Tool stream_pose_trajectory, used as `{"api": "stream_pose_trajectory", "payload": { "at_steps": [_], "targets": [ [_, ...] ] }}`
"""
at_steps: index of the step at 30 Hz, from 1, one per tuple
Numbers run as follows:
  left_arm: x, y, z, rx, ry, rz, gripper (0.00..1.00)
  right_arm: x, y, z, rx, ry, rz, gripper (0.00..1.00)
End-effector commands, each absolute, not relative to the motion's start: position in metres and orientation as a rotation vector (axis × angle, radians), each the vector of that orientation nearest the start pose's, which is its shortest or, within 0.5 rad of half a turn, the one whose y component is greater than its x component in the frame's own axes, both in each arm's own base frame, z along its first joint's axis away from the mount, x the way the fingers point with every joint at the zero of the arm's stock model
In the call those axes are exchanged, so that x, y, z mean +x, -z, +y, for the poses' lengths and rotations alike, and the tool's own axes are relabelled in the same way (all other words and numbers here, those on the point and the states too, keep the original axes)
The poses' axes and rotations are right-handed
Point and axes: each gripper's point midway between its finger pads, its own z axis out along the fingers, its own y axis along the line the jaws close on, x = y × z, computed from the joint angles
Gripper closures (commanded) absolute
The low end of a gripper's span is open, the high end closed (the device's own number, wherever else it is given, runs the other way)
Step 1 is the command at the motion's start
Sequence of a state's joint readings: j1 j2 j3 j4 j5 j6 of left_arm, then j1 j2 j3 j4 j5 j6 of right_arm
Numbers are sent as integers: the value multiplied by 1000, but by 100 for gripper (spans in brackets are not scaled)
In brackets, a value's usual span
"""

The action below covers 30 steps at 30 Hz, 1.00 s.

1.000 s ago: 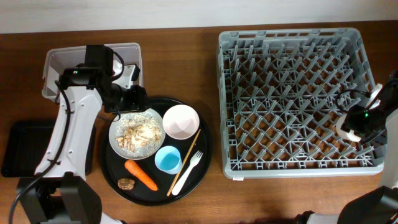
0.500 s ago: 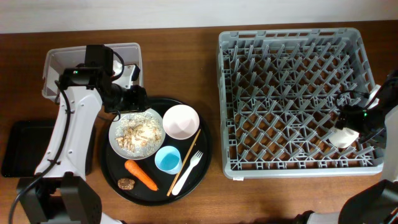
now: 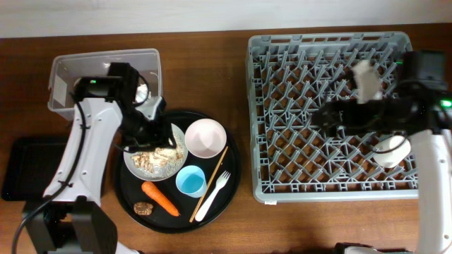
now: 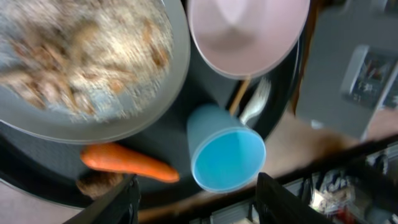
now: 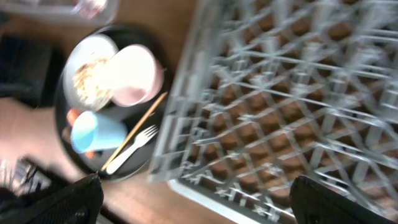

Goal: Sort waste into correct bins and load items into the dishwasher rack
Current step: 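Grasp the light-blue cup on the tray with the left gripper and lift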

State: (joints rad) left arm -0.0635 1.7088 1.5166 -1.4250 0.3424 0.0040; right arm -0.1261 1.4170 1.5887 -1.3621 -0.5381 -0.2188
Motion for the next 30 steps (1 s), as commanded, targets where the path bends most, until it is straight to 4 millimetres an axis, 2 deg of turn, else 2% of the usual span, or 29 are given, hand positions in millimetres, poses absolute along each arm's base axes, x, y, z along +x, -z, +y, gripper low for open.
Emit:
{"api": "stream_pose_trajectory", "payload": {
  "at_steps": [1,5,12,17,19,21,22,24,27,30],
  "targets": [
    [263,-143,-94,200,548,3240,41,297,-263,93,-449,-709,2616,1],
    [246,-125,-102,254,546,3296,40,295,-255,106,-499,-736,2646,1],
    [229,-87,-97,213,496,3360,40,296,-249,98,-478,-676,2683,1],
    [224,-69,-97,186,502,3362,41,295,-248,98,-477,-672,2686,1],
    [225,-68,-104,182,570,3346,52,295,-248,98,-477,-672,2686,1],
    [229,-69,-110,180,624,3318,84,295,-248,98,-477,-672,2686,1],
    [230,-69,-111,180,637,3309,92,295,-248,98,-477,-672,2686,1],
    [231,-69,-111,182,639,3305,100,295,-248,98,-477,-672,2686,1],
    [234,-71,-111,175,640,3299,100,296,-246,94,-474,-643,2697,1],
    [246,-86,-106,147,642,3263,100,297,-243,86,-466,-572,2717,1]
  ]
}}
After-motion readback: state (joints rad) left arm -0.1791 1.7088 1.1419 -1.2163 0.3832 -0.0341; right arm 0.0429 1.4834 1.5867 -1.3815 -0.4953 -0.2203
